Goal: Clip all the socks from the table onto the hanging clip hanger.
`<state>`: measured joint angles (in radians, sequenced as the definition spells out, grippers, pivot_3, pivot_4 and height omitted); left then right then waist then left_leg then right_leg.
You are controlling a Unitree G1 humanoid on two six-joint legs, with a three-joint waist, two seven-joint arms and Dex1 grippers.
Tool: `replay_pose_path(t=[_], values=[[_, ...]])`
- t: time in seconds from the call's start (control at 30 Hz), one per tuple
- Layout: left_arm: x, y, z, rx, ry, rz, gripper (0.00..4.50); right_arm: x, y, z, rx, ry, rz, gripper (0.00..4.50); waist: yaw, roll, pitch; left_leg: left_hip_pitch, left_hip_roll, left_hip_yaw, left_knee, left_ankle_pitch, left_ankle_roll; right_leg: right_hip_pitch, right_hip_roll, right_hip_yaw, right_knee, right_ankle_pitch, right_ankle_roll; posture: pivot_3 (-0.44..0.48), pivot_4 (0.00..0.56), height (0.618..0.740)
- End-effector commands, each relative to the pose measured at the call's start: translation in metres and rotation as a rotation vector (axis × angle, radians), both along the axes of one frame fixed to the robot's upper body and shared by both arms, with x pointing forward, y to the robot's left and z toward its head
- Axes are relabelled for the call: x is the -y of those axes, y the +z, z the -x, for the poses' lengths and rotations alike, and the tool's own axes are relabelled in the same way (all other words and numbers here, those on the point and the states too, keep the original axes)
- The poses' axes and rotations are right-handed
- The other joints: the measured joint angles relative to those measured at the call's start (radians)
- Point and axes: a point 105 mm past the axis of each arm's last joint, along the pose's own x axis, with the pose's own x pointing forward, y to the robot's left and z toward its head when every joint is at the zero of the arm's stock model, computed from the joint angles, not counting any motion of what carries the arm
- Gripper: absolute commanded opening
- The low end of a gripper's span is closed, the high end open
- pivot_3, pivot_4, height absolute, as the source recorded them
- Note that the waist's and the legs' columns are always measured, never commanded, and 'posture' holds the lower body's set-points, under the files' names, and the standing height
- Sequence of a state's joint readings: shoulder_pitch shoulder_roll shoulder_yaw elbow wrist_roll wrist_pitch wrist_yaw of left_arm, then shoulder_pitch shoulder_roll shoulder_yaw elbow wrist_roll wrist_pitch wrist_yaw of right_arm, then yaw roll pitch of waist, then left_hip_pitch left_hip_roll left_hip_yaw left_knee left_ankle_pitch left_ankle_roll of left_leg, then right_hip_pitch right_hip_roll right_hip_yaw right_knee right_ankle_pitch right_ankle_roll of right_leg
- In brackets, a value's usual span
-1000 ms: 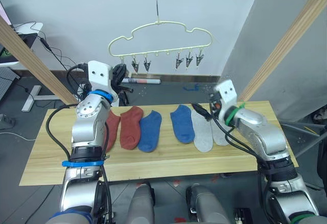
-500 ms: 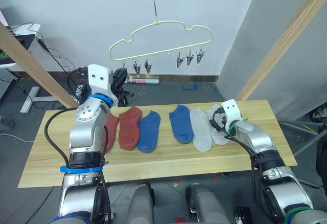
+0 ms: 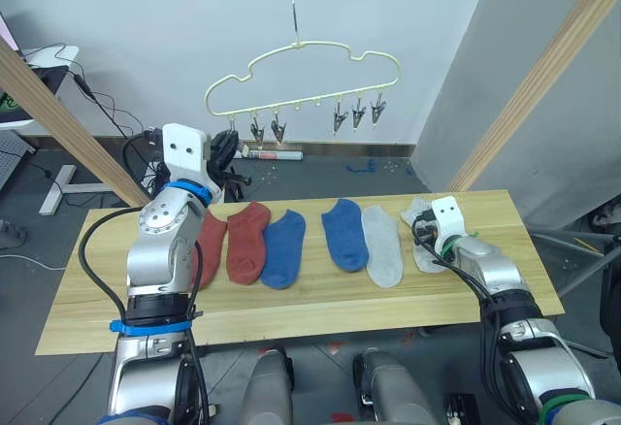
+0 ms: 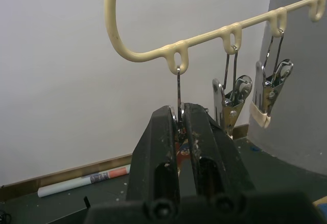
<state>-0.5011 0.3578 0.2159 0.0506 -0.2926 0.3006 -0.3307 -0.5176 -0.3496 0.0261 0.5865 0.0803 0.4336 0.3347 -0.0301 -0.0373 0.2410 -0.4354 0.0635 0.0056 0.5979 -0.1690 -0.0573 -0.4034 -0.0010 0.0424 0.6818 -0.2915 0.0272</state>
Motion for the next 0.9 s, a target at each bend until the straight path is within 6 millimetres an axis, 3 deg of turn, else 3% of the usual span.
replay_pose_path(t=[0.03,0.13,0.33,0.4,0.47,0.77,0.9], values=[[-0.007,0.004,0.002,0.001,0.014,0.024,0.00,0.007,-0.004,0.012,-0.016,0.003,-0.001,0.03,0.000,0.000,0.000,0.000,0.000,0.000,0.000,0.000,0.000,0.000,0.000,0.000,0.000,0.000,0.000,0.021,0.233,0.740],[-0.007,0.003,0.001,-0.027,-0.002,0.067,0.00,0.000,0.009,0.015,0.035,0.043,-0.013,0.03,-0.002,0.000,0.000,0.000,0.000,0.000,0.000,0.000,0.000,0.000,0.000,0.000,0.001,0.000,0.000,0.021,0.233,0.740],[-0.008,-0.007,-0.001,-0.211,-0.084,0.326,0.00,-0.038,0.065,0.028,0.215,0.261,-0.022,0.03,-0.008,0.001,0.000,0.001,0.000,0.000,0.001,0.000,0.000,0.000,0.001,0.001,0.001,-0.001,0.001,0.020,0.237,0.740],[-0.007,-0.004,0.001,-0.314,-0.191,0.597,0.00,-0.070,0.100,0.043,0.321,0.392,-0.061,0.03,-0.007,0.001,0.001,0.000,0.000,-0.001,0.001,0.000,0.000,0.000,0.001,0.000,0.002,-0.002,0.005,0.016,0.244,0.740],[-0.007,0.003,0.006,-0.362,-0.285,0.776,0.00,-0.094,0.120,0.058,0.373,0.463,-0.117,0.03,-0.011,0.001,0.000,0.000,0.001,-0.002,0.002,0.000,0.000,0.000,0.002,0.000,0.003,-0.003,0.005,0.016,0.244,0.740],[-0.001,0.022,0.015,-0.425,-0.434,1.043,0.00,-0.168,0.158,0.074,0.457,0.598,-0.282,0.03,-0.009,0.000,0.001,0.000,0.000,-0.003,0.008,0.000,0.000,0.000,0.000,0.000,0.007,-0.002,0.006,0.011,0.242,0.740],[0.005,0.024,0.017,-0.439,-0.448,1.049,0.00,-0.183,0.165,0.072,0.475,0.627,-0.310,0.03,0.000,-0.002,0.001,0.000,0.000,-0.003,0.010,0.000,-0.001,0.000,0.000,-0.001,0.008,-0.002,0.006,0.011,0.242,0.740]])
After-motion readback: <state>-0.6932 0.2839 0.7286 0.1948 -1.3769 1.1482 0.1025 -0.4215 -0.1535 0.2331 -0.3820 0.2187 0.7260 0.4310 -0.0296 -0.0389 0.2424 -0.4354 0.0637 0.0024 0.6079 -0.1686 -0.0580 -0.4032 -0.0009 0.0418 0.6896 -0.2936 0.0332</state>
